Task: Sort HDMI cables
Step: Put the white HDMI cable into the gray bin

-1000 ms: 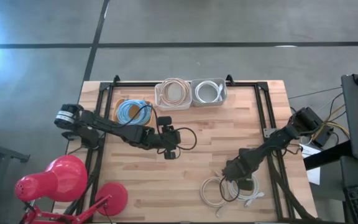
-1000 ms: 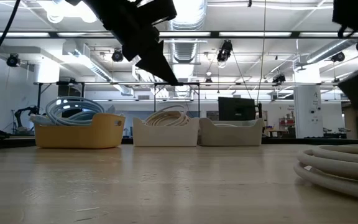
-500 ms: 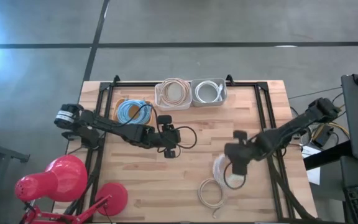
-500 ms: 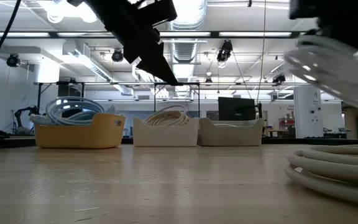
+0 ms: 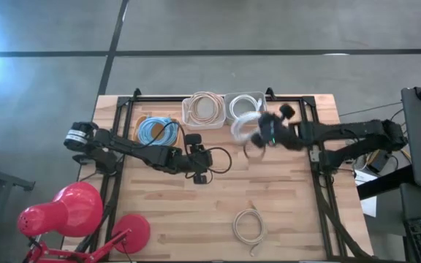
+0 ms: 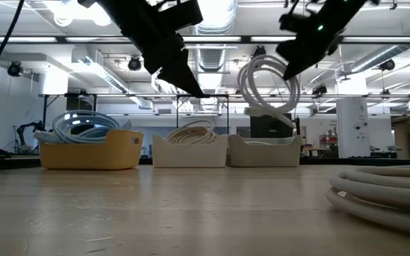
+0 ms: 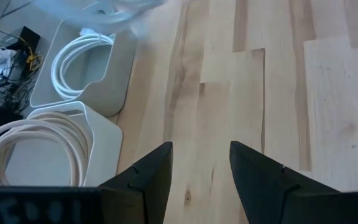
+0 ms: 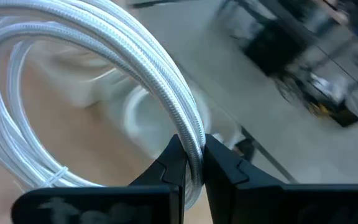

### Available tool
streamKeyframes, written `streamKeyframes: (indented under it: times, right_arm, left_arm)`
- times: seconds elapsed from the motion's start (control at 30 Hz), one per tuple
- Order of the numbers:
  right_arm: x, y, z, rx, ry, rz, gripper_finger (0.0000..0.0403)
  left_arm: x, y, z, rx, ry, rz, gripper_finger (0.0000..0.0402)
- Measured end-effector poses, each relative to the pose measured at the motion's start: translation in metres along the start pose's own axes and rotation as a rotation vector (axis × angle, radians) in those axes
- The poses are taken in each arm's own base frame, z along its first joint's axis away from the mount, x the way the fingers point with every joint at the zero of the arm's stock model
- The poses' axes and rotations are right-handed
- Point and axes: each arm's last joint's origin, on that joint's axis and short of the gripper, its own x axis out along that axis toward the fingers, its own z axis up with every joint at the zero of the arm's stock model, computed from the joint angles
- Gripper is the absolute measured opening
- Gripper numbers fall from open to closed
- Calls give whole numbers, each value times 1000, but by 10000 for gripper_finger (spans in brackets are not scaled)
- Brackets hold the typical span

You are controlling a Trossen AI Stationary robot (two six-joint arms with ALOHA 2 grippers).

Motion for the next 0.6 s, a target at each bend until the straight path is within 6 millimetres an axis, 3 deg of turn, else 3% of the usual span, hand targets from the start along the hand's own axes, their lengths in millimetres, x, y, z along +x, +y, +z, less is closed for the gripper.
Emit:
streamKeyframes:
  times: [0.17, 0.33, 0.6]
  right_arm:
    - [45, -32, 14, 146, 18, -116, 29]
    - [92, -58, 11, 211, 88, -125, 29]
    - [152, -61, -6, 169, 184, -148, 29]
  left_arm:
    - [0, 0, 0, -12, 0, 0, 177]
    - [0, 0, 0, -12, 0, 0, 177]
    - [0, 0, 0, -27, 0, 0, 177]
